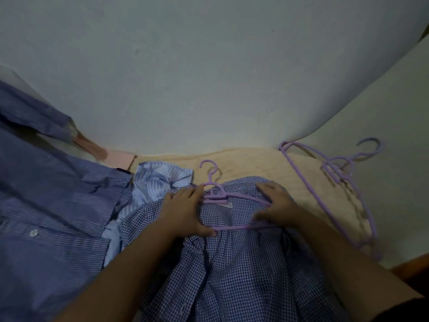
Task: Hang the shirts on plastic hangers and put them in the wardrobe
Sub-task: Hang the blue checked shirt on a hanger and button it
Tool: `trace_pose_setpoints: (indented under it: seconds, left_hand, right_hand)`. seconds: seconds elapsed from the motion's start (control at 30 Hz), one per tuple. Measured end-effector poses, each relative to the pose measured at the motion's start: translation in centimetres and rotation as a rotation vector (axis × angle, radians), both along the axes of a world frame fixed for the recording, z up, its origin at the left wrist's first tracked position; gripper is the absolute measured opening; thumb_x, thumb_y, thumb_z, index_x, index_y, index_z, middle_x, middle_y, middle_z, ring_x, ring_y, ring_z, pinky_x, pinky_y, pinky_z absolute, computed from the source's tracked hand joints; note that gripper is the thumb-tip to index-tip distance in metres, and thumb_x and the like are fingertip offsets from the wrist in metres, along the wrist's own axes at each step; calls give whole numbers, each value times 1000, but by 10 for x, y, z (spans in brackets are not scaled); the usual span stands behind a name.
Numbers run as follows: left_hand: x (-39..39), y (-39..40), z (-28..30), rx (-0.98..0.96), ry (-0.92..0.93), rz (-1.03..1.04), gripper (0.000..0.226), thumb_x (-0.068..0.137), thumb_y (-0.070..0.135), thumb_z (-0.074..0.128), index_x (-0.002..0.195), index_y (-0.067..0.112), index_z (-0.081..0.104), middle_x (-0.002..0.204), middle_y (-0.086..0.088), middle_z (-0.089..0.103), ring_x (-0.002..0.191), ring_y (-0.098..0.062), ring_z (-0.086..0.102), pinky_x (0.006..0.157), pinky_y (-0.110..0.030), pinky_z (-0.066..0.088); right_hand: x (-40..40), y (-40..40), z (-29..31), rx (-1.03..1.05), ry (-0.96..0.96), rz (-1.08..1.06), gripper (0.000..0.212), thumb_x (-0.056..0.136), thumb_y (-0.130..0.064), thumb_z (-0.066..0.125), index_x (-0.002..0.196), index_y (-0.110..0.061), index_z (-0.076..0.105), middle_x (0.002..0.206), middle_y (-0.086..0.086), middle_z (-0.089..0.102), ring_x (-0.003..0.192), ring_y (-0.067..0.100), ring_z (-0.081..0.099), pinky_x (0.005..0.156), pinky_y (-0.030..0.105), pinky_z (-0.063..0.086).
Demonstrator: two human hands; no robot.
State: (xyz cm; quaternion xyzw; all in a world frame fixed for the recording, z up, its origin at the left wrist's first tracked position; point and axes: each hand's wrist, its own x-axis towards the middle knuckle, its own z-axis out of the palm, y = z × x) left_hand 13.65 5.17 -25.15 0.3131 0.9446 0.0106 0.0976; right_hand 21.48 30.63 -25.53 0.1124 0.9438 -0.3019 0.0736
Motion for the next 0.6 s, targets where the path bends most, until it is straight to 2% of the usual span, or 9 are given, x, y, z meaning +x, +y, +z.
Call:
trace_pose_setpoints:
  seconds: [0.07, 0.13, 0.17, 0.3, 0.37, 0.43, 0.5, 0.6]
  left_hand:
    - [-3, -4, -5, 5, -20, -10, 149, 33, 103, 35, 154, 25, -2, 156, 4, 22, 142, -18, 20, 112, -48, 17]
    - [-7, -6, -10, 13, -15, -20, 154, 23, 105, 17, 154, 26, -2, 156, 5, 21, 142, -18, 20, 111, -48, 18]
    - [-8, -7, -10, 15, -12, -21, 153, 24, 105, 17, 154, 26, -2, 156, 5, 21, 141, -18, 20, 111, -48, 18]
    - [-7, -9, -5, 54, -16, -23, 147, 31, 100, 30, 154, 24, 6, 156, 4, 23, 141, -19, 21, 111, -47, 16]
    - [-6, -12, -1, 59, -1, -25, 139, 37, 95, 31, 154, 24, 8, 156, 4, 24, 141, -18, 21, 111, -44, 16]
    - [-6, -15, 5, 27, 20, -31, 137, 37, 93, 29, 154, 24, 9, 155, 4, 24, 141, -17, 20, 110, -41, 16]
    - [-6, -19, 12, -1, 40, -23, 137, 36, 92, 27, 154, 23, 12, 154, 4, 26, 140, -16, 20, 108, -40, 18]
    - [-6, -24, 23, -20, 59, -2, 135, 36, 91, 29, 152, 24, 18, 152, 4, 29, 139, -18, 22, 107, -42, 19]
  right_hand:
    - [1, 16, -8, -38, 104, -165, 77, 72, -46, 71, 139, -20, 46, 142, 14, 42, 128, 30, 41, 107, 42, 36]
    - [2, 28, -16, 10, 138, -316, 43, 87, -29, 63, 129, -17, 58, 132, 14, 54, 119, 30, 51, 103, 41, 41]
    - [2, 32, -18, 10, 104, -359, 34, 91, -22, 57, 125, -18, 61, 131, 12, 56, 116, 29, 54, 100, 39, 43]
    - [6, 37, -20, -127, -71, -381, 29, 91, -6, 49, 110, -21, 65, 131, 11, 54, 103, 28, 57, 81, 33, 50]
    - [7, 38, -17, -143, -54, -395, 28, 89, 1, 49, 105, -16, 65, 128, 15, 56, 92, 26, 57, 73, 30, 50]
    - [9, 39, -9, -167, 5, -403, 33, 85, 9, 46, 108, -5, 65, 125, 20, 57, 81, 23, 54, 63, 19, 45]
    - [11, 38, 7, -159, 88, -433, 36, 84, 11, 42, 110, 0, 65, 125, 21, 58, 93, 30, 58, 71, 17, 42]
    - [13, 33, 35, -95, 227, -467, 37, 85, 10, 41, 110, 0, 66, 125, 20, 58, 111, 35, 56, 90, 29, 42]
